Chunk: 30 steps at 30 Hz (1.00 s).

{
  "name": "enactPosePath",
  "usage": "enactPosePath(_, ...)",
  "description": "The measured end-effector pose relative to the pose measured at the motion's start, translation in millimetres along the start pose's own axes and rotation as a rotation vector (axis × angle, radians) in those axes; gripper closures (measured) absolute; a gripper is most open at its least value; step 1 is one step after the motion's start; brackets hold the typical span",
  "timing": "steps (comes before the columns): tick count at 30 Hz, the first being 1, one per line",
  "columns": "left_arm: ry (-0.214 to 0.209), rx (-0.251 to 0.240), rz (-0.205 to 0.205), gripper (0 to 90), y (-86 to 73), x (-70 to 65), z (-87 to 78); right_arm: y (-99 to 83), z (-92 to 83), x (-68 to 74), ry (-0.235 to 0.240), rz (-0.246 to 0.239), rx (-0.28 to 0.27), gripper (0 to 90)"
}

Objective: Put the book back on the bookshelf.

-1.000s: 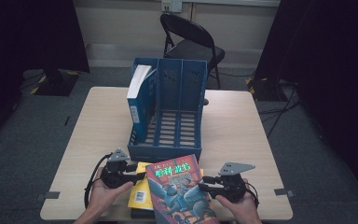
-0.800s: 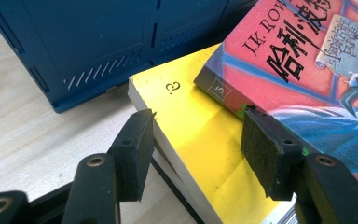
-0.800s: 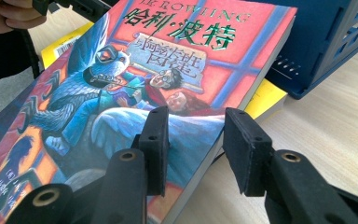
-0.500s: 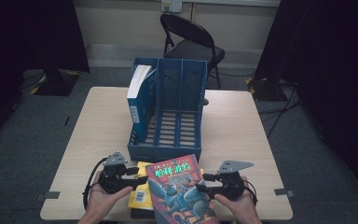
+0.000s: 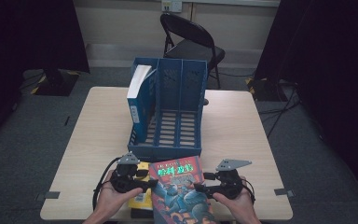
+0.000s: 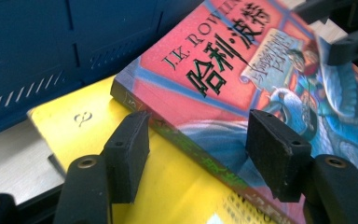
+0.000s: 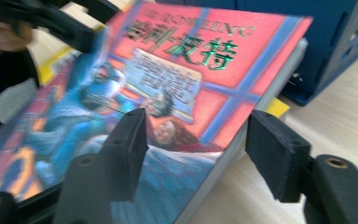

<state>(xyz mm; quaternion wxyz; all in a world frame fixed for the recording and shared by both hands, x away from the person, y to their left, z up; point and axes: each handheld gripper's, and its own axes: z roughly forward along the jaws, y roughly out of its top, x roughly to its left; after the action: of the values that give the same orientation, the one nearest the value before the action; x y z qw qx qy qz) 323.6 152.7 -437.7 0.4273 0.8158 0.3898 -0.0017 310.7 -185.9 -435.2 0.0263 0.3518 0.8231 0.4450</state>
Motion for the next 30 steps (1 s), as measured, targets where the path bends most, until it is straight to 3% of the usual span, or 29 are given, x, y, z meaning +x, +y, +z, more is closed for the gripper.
enactPosePath(3,-0.014,-0.016,-0.003,41.5,1.8,3.0,4.2,-1.7,-6.4,2.3,-0.003,0.002,-0.009,45.0)
enactPosePath(5,-0.007,-0.016,-0.001,41.4,4.0,3.1,7.0,-7.3,-4.3,2.7,-0.027,0.001,0.008,42.0)
enactPosePath(8,-0.004,-0.012,0.008,40.2,7.2,3.1,10.3,-11.3,-6.2,0.1,-0.015,0.026,0.004,42.0)
enactPosePath(11,-0.01,-0.03,0.015,40.0,5.9,3.1,11.8,-10.5,-6.3,1.2,-0.041,0.016,0.001,38.4)
enactPosePath(16,-0.026,-0.04,0.025,40.2,2.3,3.9,10.6,-7.2,1.5,-4.0,-0.022,0.053,0.015,31.0)
enactPosePath(20,-0.022,-0.048,0.026,40.3,1.1,3.9,10.8,-7.4,2.5,-5.0,-0.017,0.066,0.011,31.1)
enactPosePath(25,-0.014,-0.056,0.02,39.7,-0.5,1.9,11.0,-5.4,-1.1,-2.0,-0.05,0.042,0.002,39.5)
enactPosePath(30,-0.015,-0.076,0.018,40.0,-3.6,1.2,11.0,-5.4,-5.0,-2.2,-0.049,0.046,-0.028,45.3)
